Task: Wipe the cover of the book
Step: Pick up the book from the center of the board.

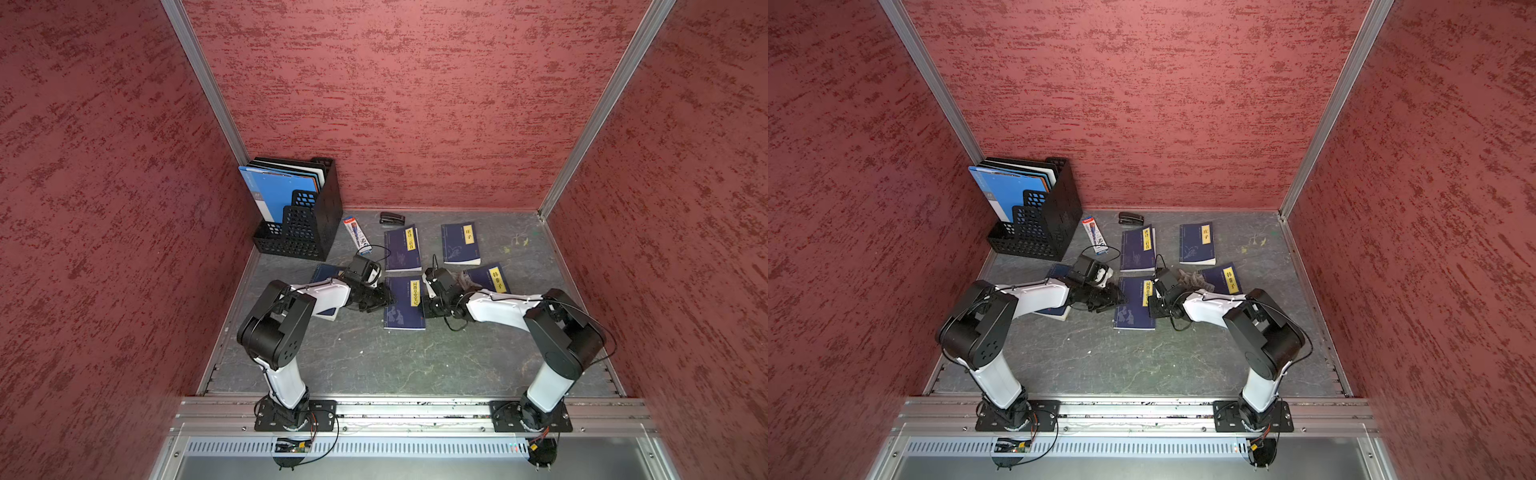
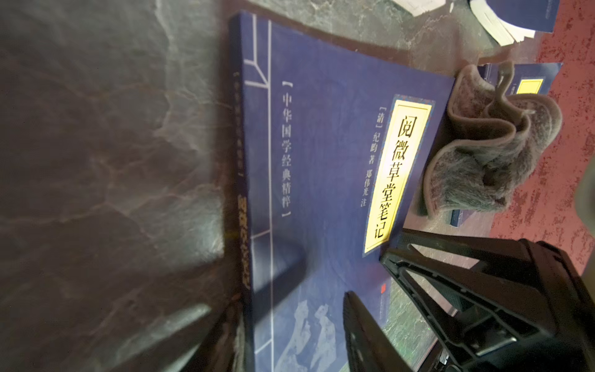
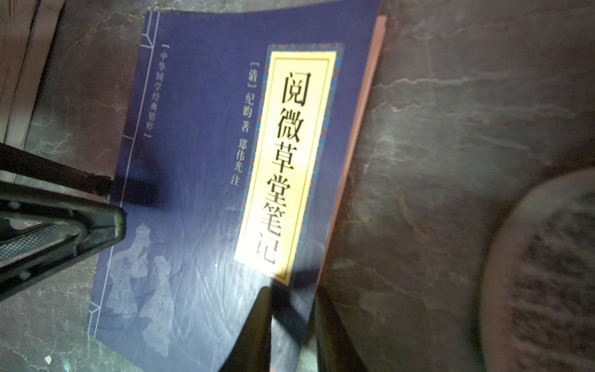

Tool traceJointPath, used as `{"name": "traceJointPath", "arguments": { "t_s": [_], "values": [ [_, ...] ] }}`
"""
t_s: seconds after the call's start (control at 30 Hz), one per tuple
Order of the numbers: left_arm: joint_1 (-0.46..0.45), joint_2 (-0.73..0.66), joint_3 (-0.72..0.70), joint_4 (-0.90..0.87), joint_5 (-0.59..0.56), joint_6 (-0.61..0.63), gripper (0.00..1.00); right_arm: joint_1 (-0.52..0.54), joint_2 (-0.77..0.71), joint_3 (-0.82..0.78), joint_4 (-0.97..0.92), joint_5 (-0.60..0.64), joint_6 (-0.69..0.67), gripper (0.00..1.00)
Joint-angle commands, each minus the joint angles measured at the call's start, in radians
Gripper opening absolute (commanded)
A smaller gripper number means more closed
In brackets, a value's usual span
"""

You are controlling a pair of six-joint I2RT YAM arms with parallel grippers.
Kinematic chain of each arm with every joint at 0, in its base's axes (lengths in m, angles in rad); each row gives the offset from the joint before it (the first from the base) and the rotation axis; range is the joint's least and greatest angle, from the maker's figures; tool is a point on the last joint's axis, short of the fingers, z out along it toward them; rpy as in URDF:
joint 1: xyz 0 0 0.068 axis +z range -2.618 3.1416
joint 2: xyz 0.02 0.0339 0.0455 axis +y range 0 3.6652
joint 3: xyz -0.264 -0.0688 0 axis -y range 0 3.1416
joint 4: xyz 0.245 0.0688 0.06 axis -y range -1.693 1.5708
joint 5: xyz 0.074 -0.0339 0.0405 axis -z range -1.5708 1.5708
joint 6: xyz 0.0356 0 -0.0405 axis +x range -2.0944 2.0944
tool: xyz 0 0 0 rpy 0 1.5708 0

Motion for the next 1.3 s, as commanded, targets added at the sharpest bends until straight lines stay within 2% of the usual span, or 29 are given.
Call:
{"name": "traceJointPath", "arguments": {
  "t_s": [0.0,0.17,0.37,0.5,0.63,0.8,0.9,1.0,1.27],
  "values": [
    [-0.009,-0.007,-0.014,0.116,0.108,-0.001,0.47,0.011,0.045,-0.031,-0.022,0.013,-0.002,0.22],
    [-0.006,-0.039,-0.026,0.161,0.134,0.003,0.44,0.011,0.055,-0.029,-0.016,0.013,-0.002,0.22],
    [0.014,-0.049,-0.026,0.150,0.126,0.005,0.34,0.011,0.061,-0.027,-0.016,0.016,-0.003,0.23],
    [0.027,-0.046,-0.017,0.106,0.102,0.022,0.22,0.011,0.052,-0.026,-0.010,0.029,-0.007,0.25],
    [0.032,-0.037,0.012,0.047,0.093,0.056,0.09,0.011,0.039,-0.011,-0.009,0.042,-0.020,0.33],
    [0.038,-0.056,0.051,-0.051,0.081,0.108,0.00,0.011,0.009,0.022,-0.018,0.066,-0.052,0.48],
    [0.059,-0.090,0.073,-0.135,0.071,0.130,0.00,0.011,-0.018,0.057,-0.044,0.102,-0.079,0.56],
    [0.094,-0.139,0.092,-0.233,0.070,0.160,0.00,0.007,-0.053,0.084,-0.060,0.134,-0.111,0.59],
    [0.213,-0.296,0.173,-0.515,0.080,0.239,0.00,-0.051,-0.082,0.108,-0.034,0.129,-0.164,0.62]
  ]
}}
